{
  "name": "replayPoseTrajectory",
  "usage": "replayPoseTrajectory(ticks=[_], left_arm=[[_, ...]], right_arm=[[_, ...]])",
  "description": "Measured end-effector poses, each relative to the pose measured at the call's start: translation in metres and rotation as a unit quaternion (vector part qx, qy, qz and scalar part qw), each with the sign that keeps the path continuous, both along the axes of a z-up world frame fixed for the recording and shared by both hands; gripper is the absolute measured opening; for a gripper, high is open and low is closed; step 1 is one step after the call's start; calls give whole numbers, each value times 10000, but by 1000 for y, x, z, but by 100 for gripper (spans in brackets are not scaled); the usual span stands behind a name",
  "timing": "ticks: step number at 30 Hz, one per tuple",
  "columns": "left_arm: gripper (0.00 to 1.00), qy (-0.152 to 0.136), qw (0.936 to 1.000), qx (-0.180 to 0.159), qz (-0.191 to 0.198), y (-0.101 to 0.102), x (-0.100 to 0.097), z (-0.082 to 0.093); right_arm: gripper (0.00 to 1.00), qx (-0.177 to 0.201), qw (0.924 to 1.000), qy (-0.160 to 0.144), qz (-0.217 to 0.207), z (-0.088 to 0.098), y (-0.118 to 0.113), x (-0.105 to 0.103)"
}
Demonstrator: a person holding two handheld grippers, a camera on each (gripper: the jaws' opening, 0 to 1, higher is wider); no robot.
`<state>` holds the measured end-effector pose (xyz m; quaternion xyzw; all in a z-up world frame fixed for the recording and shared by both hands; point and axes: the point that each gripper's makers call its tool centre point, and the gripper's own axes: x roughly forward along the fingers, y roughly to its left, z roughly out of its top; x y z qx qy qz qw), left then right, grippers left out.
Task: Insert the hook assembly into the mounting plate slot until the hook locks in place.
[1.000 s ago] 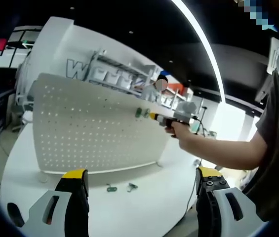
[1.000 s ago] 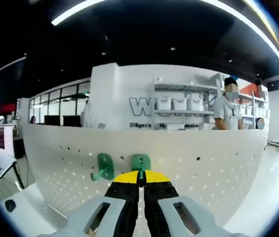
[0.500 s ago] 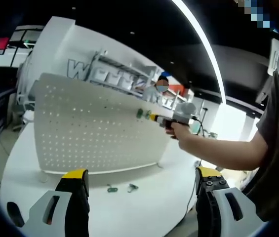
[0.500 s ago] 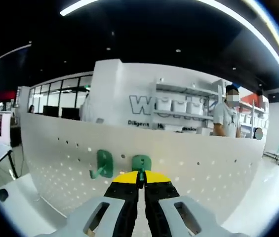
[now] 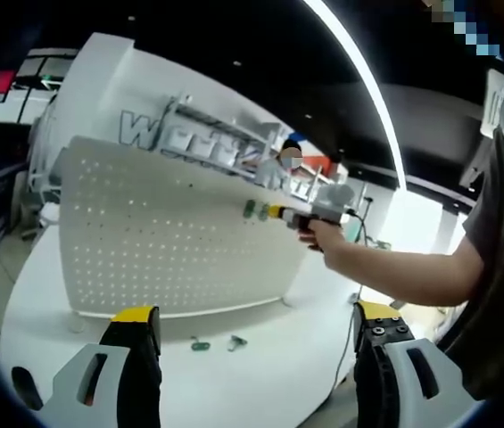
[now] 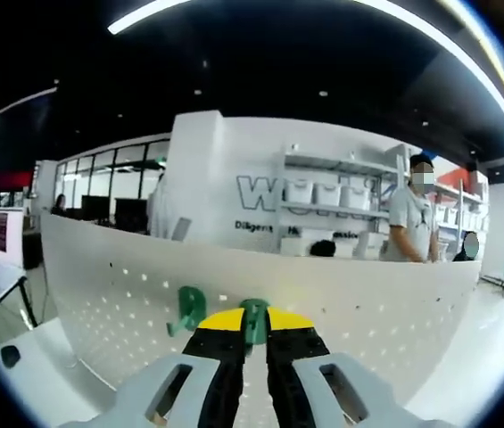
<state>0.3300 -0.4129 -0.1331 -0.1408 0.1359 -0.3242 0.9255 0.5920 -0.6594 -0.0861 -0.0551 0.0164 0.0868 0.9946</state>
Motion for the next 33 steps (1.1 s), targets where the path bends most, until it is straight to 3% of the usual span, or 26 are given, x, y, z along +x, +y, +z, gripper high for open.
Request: replayPoseTrajectory(ticks=[10, 12, 18, 33], left_arm=[[91, 84, 10000, -31, 36, 1, -5, -5], [91, 91, 9999, -78, 28, 0, -7, -6], [91, 129, 9999, -71, 1, -3, -12, -9], [91, 120, 9999, -39, -96, -13, -21, -9]], right_arm=[[9, 147, 9998, -124, 20, 18, 0, -8], [10, 313, 9993, -173, 96, 25, 2, -13], [10, 202, 9993, -223, 239, 32, 8, -29], [10, -85, 9983, -69, 571, 24, 20, -69]])
